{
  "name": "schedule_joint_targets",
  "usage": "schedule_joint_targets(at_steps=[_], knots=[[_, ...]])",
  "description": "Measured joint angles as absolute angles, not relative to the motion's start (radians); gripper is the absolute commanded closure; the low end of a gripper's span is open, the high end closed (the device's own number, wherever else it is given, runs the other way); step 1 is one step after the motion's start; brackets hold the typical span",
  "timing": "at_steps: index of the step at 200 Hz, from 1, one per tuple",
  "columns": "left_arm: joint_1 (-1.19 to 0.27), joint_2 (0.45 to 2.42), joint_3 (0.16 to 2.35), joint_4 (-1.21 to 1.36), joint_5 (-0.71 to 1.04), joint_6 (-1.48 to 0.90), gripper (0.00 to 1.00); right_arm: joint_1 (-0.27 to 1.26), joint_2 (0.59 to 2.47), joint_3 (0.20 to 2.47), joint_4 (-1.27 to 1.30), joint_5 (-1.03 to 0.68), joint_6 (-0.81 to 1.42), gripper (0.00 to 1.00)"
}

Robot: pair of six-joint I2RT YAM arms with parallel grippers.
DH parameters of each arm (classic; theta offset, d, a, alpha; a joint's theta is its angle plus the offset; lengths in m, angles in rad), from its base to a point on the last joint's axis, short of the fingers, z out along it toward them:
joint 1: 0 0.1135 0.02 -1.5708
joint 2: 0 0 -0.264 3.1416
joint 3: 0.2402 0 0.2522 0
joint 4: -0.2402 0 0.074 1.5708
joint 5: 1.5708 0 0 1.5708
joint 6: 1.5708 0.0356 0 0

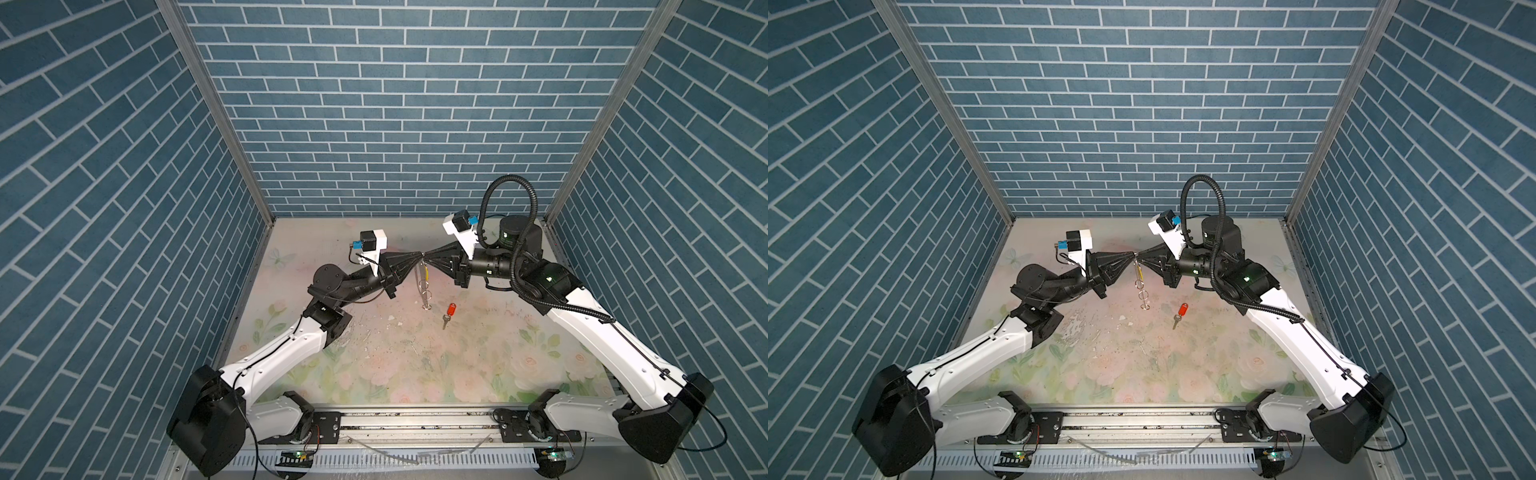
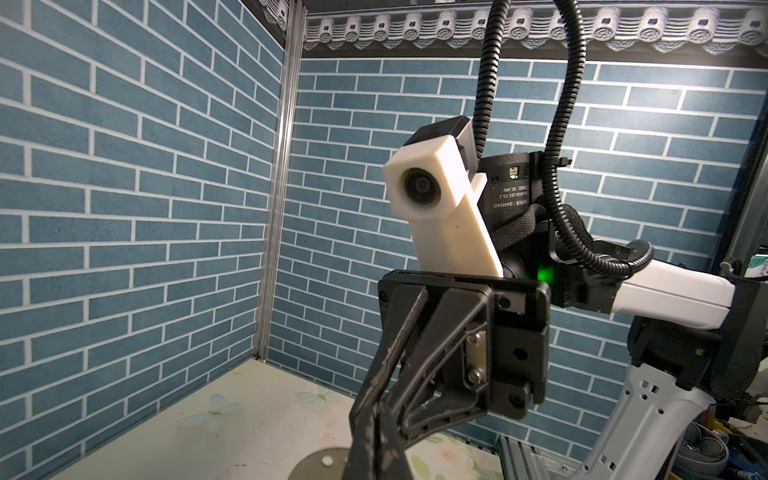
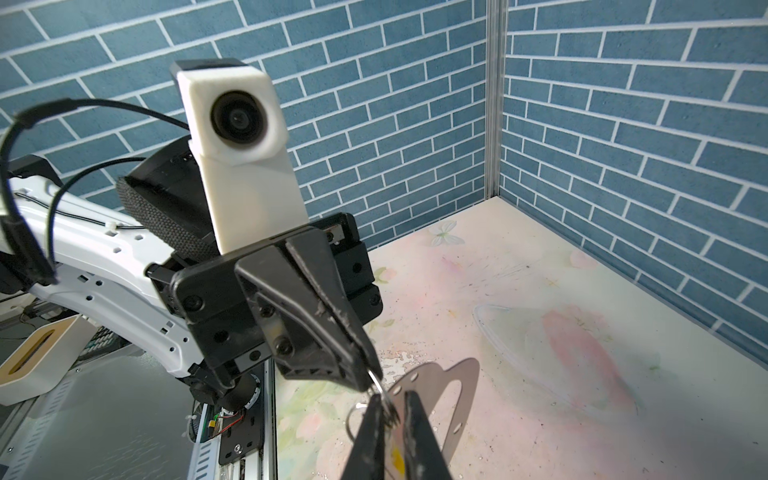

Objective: Put the keys on the keyring

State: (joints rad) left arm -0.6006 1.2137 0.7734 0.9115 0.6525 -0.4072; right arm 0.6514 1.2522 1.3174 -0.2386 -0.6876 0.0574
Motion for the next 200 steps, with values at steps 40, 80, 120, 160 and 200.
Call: schedule_joint_targets(at_steps=[40, 80, 120, 160, 200], knots=[[-0.599, 1.215, 0.773, 0.935, 0.652, -0.415, 1.0, 0.649, 1.257, 1.31, -0.192, -0.72, 0.092, 0.92], [-0.594, 1.218, 0.77, 0.964, 0.65, -0.423, 1.0, 0.645, 1.269, 1.306, -0.147, -0.754, 0.126, 0.93], [-0.591, 1.219, 0.759, 0.984, 0.645, -0.43, 1.0, 0.641, 1.278, 1.299, -0.123, -0.776, 0.139, 0.92], [-0.591, 1.219, 0.758, 0.989, 0.645, -0.43, 1.0, 0.64, 1.283, 1.298, -0.117, -0.795, 0.154, 0.9], [-0.588, 1.219, 0.752, 1.002, 0.641, -0.432, 1.0, 0.639, 1.288, 1.298, -0.11, -0.82, 0.164, 1.0]])
